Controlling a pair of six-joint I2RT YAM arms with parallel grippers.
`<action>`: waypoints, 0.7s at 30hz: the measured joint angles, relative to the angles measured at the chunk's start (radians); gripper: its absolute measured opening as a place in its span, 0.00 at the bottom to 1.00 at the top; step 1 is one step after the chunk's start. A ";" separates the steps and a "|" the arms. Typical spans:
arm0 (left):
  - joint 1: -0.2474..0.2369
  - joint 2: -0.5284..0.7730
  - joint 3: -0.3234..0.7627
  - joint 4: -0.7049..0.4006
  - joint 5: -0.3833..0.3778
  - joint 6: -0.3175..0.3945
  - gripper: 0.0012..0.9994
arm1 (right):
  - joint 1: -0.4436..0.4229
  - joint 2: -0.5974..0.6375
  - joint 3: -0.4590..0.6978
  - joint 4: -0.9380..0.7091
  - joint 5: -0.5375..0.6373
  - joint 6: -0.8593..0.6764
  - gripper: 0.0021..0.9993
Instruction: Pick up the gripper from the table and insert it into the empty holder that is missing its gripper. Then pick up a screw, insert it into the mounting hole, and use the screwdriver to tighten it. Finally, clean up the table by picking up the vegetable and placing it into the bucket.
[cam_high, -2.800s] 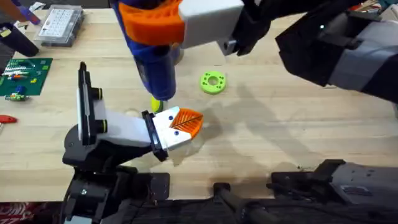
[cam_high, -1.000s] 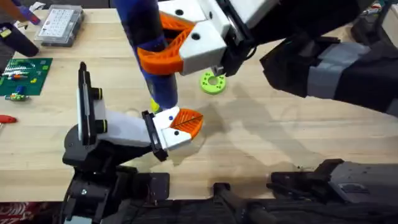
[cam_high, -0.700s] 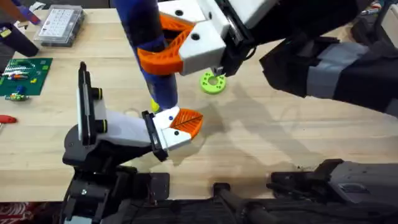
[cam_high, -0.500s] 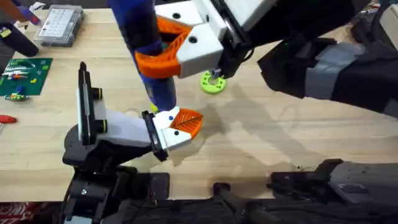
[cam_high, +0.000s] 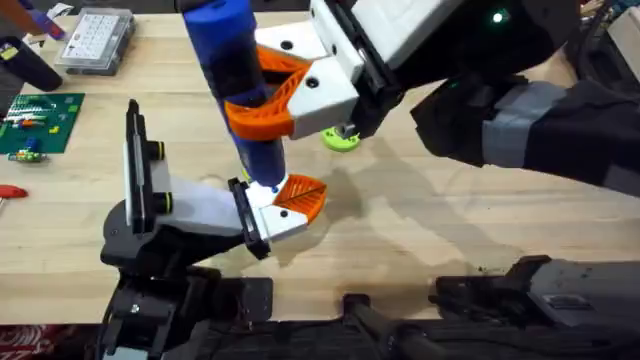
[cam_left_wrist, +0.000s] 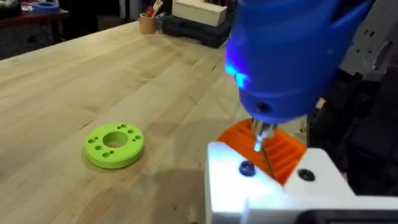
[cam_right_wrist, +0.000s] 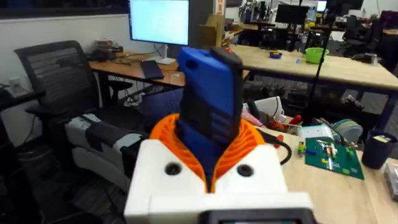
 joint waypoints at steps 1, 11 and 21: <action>0.000 0.000 0.000 0.000 0.000 0.000 0.00 | 0.000 0.000 0.000 0.000 0.001 0.000 0.02; 0.000 0.000 0.000 0.000 0.000 0.000 0.00 | -0.002 0.000 -0.001 -0.014 0.001 -0.001 0.02; 0.000 0.000 0.000 0.000 0.000 0.000 0.00 | -0.002 0.000 -0.006 -0.037 0.005 -0.023 0.02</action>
